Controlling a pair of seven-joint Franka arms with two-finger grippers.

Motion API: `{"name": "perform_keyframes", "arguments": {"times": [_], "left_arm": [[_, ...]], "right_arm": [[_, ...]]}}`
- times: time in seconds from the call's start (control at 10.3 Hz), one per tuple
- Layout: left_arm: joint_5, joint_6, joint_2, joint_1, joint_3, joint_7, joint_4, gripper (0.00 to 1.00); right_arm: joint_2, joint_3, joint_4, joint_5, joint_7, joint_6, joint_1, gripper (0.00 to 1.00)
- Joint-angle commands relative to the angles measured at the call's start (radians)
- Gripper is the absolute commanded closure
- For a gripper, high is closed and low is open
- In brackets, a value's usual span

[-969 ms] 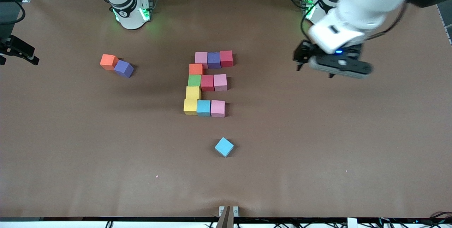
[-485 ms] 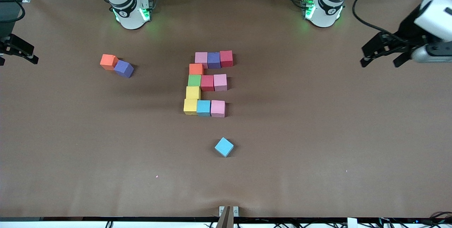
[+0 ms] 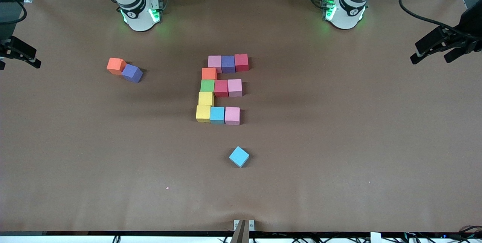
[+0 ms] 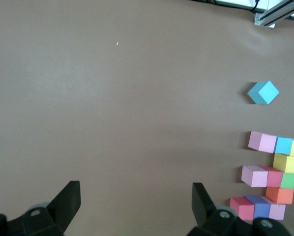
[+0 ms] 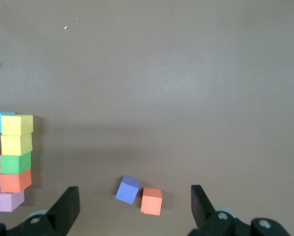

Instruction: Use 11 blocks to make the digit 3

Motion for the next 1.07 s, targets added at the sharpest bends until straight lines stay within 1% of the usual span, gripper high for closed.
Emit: {"name": "perform_keyframes", "arguments": {"times": [0.0, 0.19, 0.29, 0.39, 0.48, 0.68, 0.97], "left_arm": [[-0.017, -0.027, -0.025, -0.011, 0.044, 0.025, -0.019, 0.00], [0.011, -0.035, -0.025, -0.008, 0.059, 0.113, -0.022, 0.00], [0.082, -0.035, -0.023, -0.013, 0.056, 0.181, -0.025, 0.00], [0.112, -0.035, -0.019, -0.022, 0.054, 0.234, -0.028, 0.00], [0.115, -0.035, -0.014, -0.033, 0.054, 0.237, -0.036, 0.00], [0.144, -0.036, 0.029, -0.095, 0.058, 0.229, -0.032, 0.00], [0.118, -0.010, 0.057, -0.103, 0.059, 0.227, -0.042, 0.00]], "right_arm": [[-0.006, -0.001, 0.004, -0.005, -0.011, -0.012, 0.000, 0.00], [-0.005, -0.001, 0.004, -0.005, -0.011, -0.009, 0.000, 0.00], [-0.005, -0.003, 0.004, -0.005, -0.011, -0.009, 0.000, 0.00], [-0.005, -0.001, 0.004, -0.005, -0.011, -0.010, 0.000, 0.00], [-0.005, -0.001, 0.004, -0.005, -0.011, -0.009, 0.000, 0.00], [-0.003, -0.001, 0.004, -0.005, -0.011, -0.007, 0.000, 0.00], [-0.003, -0.001, 0.006, -0.005, -0.009, -0.004, 0.003, 0.00]]}}
